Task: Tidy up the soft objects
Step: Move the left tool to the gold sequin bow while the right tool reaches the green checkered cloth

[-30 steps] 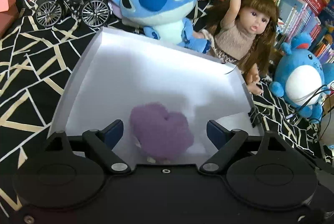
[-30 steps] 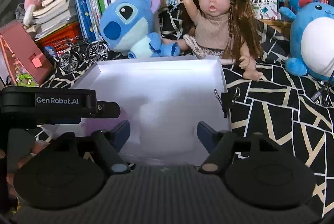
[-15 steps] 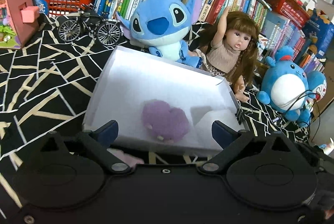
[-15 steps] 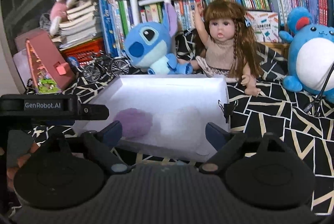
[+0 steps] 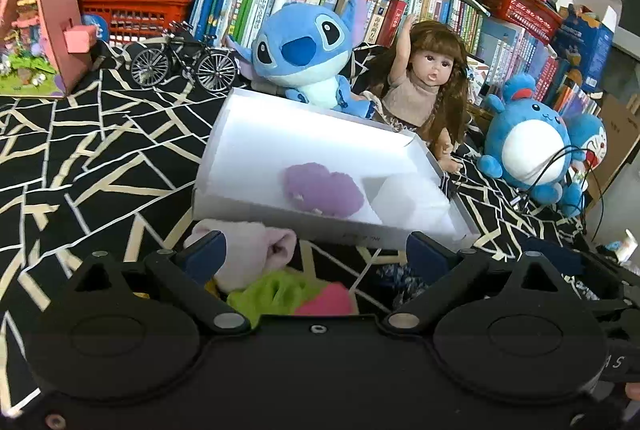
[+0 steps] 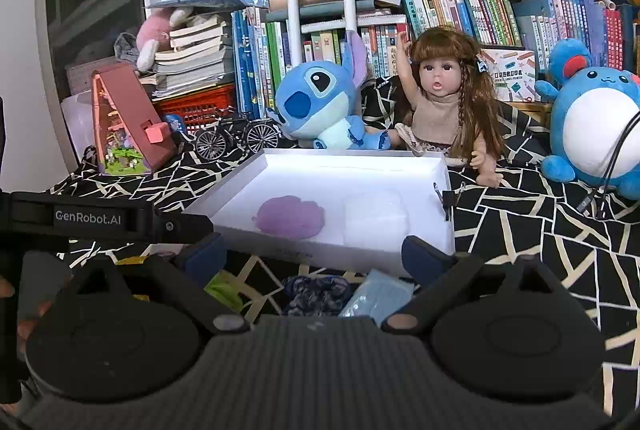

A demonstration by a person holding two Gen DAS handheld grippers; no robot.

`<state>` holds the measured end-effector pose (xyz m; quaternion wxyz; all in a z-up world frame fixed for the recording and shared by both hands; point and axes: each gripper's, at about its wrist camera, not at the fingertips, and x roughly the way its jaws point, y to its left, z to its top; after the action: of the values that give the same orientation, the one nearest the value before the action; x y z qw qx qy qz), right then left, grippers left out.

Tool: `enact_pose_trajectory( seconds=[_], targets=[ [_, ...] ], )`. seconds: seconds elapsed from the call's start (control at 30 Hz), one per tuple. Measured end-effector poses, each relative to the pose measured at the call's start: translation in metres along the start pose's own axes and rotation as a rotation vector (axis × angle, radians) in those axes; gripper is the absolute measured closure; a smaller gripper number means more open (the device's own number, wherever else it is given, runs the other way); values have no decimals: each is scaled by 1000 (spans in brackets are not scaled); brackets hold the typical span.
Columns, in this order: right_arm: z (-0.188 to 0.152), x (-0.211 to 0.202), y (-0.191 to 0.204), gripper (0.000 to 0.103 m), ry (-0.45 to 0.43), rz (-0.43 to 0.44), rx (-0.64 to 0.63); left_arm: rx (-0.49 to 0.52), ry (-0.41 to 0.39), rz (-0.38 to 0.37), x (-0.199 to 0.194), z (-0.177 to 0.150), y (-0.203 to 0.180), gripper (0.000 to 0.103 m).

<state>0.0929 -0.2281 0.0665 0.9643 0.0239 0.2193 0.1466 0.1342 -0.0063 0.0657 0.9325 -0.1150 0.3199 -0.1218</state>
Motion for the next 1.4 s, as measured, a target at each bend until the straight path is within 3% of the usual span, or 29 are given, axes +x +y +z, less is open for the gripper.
enact_pose_trajectory(
  seconds=[0.6,0.93,1.4],
  targets=[
    [-51,-47,32,0,-138,-32,-77,48,-127,70,-61,-70,18,4],
    [-76,-55,50,0,-152,-23,-133,85,-136,110,-69,-91,28,4],
    [-94,-42,68,0,-125,-22,-186,48,-99,129,-53,-98,37,3]
  ],
)
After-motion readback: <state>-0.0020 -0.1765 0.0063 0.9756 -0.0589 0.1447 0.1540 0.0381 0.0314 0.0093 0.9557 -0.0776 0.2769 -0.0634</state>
